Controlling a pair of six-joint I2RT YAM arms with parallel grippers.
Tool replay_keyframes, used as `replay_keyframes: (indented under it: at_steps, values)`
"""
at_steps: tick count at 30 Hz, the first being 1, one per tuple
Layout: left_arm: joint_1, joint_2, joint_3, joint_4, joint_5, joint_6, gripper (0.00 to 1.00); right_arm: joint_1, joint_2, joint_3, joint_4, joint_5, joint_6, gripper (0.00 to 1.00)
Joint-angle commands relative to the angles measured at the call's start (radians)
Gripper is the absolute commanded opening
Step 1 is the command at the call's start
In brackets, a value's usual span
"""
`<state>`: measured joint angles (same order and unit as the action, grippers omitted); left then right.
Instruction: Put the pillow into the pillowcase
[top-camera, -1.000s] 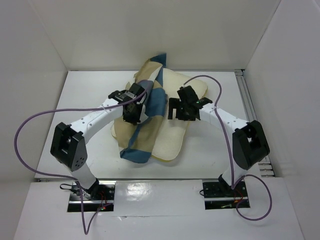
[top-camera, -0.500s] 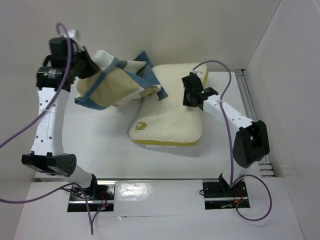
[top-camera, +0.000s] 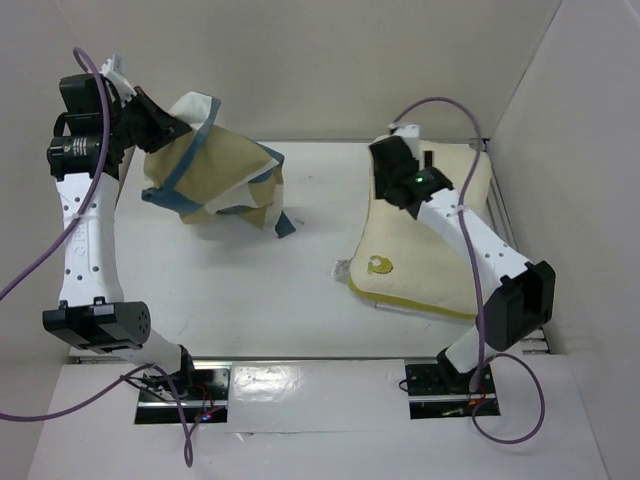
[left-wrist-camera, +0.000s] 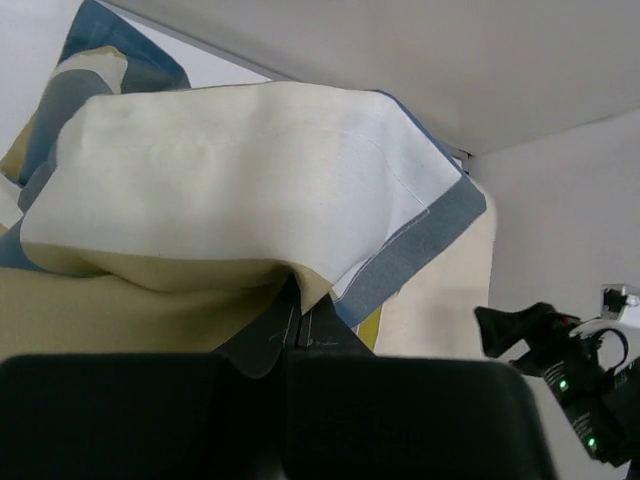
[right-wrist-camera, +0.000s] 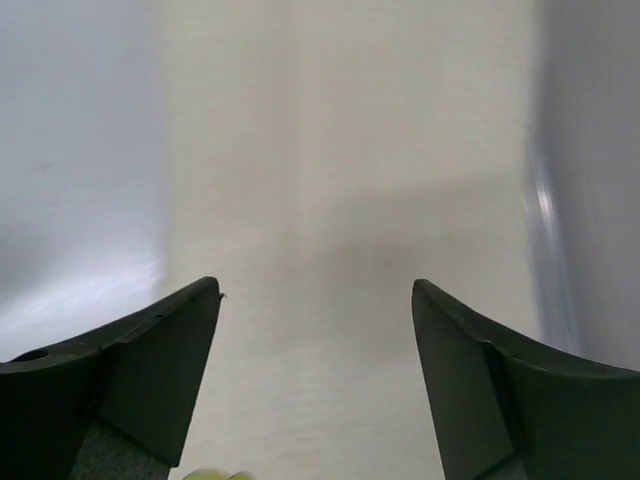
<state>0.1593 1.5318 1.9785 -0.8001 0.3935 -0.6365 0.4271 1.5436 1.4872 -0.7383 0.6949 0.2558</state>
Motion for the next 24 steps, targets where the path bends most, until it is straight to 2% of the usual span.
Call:
replay_keyframes:
  at_steps: [1,6,7,9,17,24]
  values:
    - [0.009,-0.016,0.003,0.064,0.082,-0.017,0.0,0.16,-0.025,0.039,0.164,-0.127,-0.078,0.85]
    - [0.019,-0.025,0.023,0.045,0.091,-0.008,0.0,0.259,0.058,-0.075,0.457,-0.525,-0.202,0.94]
    - [0.019,-0.035,0.032,0.045,0.091,-0.008,0.0,0.259,0.073,-0.09,0.543,-0.572,-0.217,0.97]
    - [0.028,-0.048,0.033,0.036,0.116,-0.018,0.0,0.259,0.14,-0.09,0.595,-0.651,-0.239,1.0]
    - [0.028,-0.094,0.033,0.048,0.114,-0.038,0.0,0.268,0.395,0.01,0.727,-0.834,-0.303,1.0]
    - [0.028,-0.105,0.043,0.058,0.123,-0.048,0.0,0.268,0.573,0.076,0.876,-0.957,-0.179,1.0]
